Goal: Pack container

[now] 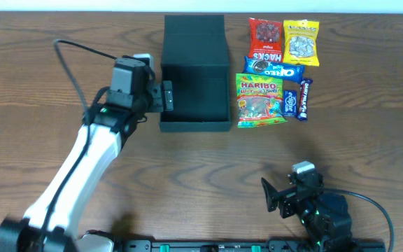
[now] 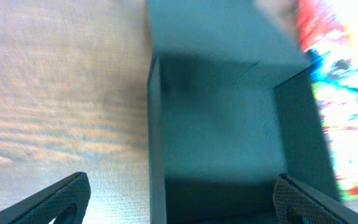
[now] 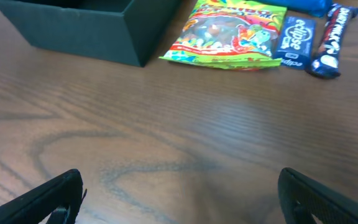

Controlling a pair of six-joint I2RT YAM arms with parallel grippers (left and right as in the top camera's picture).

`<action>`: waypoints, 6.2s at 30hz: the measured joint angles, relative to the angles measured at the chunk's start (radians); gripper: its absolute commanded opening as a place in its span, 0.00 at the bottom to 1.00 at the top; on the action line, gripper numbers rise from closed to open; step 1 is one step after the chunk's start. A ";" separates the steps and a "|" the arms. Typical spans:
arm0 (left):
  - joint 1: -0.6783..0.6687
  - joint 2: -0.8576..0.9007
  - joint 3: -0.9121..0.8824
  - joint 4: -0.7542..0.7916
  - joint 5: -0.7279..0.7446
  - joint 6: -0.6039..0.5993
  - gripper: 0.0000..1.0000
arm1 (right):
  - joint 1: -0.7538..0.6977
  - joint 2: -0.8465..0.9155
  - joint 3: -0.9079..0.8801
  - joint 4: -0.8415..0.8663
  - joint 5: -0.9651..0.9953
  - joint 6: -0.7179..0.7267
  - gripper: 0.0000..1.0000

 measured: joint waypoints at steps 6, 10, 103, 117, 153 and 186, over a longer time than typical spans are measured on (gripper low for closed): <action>0.000 -0.100 0.000 -0.018 0.000 0.019 0.95 | 0.000 0.000 -0.003 0.159 -0.061 0.126 0.99; 0.000 -0.113 0.000 -0.016 0.000 0.038 0.95 | 0.000 0.000 -0.004 0.217 -0.225 0.328 0.99; 0.000 -0.647 0.000 -0.518 -0.112 0.021 0.95 | 0.370 1.811 1.193 0.343 0.203 0.573 0.01; 0.000 -0.664 0.000 -0.555 -0.127 0.021 0.95 | 0.415 1.863 1.194 0.388 0.204 0.606 0.99; 0.000 -0.093 0.000 -0.074 -0.077 -0.007 0.95 | -0.174 2.362 1.852 0.388 0.208 -0.018 0.92; 0.000 -0.093 0.000 -0.123 -0.077 -0.009 0.95 | -0.141 2.371 1.982 -0.270 0.007 -0.713 0.92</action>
